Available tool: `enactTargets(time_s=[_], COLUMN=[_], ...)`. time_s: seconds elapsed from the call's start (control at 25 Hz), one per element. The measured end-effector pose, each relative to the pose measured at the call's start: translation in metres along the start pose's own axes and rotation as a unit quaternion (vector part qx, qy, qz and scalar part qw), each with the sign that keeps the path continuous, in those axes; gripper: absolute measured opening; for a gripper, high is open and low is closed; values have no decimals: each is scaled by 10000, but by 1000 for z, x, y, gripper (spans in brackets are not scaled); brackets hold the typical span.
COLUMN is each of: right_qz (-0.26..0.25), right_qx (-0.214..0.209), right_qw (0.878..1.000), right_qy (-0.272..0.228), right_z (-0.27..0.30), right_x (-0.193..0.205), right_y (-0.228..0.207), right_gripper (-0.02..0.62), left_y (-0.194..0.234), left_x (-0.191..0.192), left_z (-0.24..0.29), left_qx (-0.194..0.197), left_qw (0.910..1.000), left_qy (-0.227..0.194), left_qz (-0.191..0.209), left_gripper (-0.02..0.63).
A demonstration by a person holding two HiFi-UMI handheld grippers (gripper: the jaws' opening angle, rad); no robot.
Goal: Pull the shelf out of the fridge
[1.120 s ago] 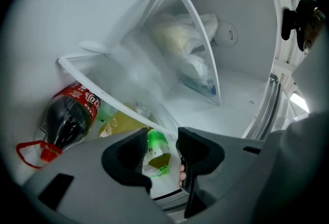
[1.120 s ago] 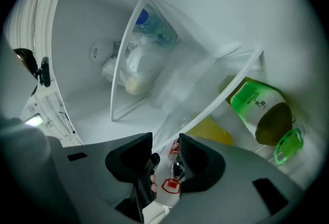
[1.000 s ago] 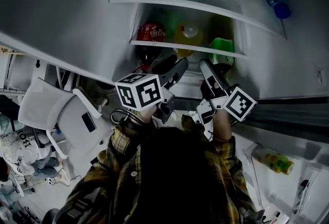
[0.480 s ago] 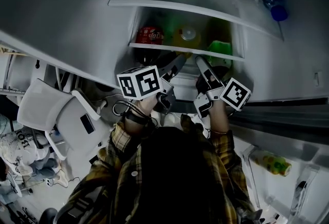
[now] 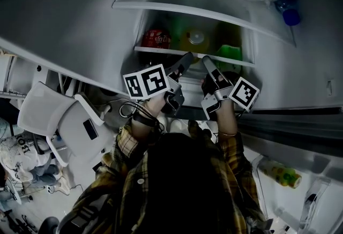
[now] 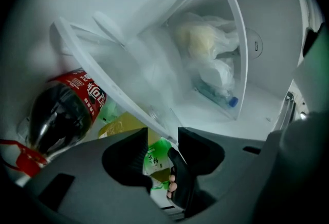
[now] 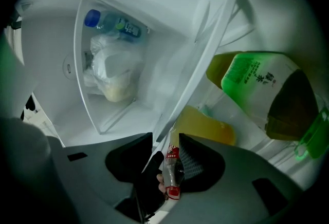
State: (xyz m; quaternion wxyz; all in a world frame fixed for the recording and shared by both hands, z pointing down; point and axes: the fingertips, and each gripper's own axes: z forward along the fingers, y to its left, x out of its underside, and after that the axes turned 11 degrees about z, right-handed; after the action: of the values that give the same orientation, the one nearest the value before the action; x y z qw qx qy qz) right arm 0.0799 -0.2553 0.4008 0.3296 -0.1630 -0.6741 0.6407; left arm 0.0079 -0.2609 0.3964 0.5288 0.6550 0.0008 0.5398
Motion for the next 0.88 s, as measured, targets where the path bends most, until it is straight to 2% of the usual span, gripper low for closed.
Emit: enactTargets(time_s=[0.28, 0.52, 0.88], right_qz=[123, 278, 295], right_qx=[-32, 20, 31], right_qw=[9999, 9992, 9991], right_qy=[-65, -281, -303], right_z=[4, 7, 23], right_x=[-9, -22, -31], right_y=[-2, -4, -1], right_gripper=[150, 150, 149], left_y=[3, 7, 12], left_x=[-5, -14, -20], left_z=[6, 12, 22], left_qx=[38, -6, -74], left_qw=[9998, 9999, 10000], left_qy=[-100, -128, -53], left_qz=[-141, -98, 32], left_gripper=[176, 176, 176])
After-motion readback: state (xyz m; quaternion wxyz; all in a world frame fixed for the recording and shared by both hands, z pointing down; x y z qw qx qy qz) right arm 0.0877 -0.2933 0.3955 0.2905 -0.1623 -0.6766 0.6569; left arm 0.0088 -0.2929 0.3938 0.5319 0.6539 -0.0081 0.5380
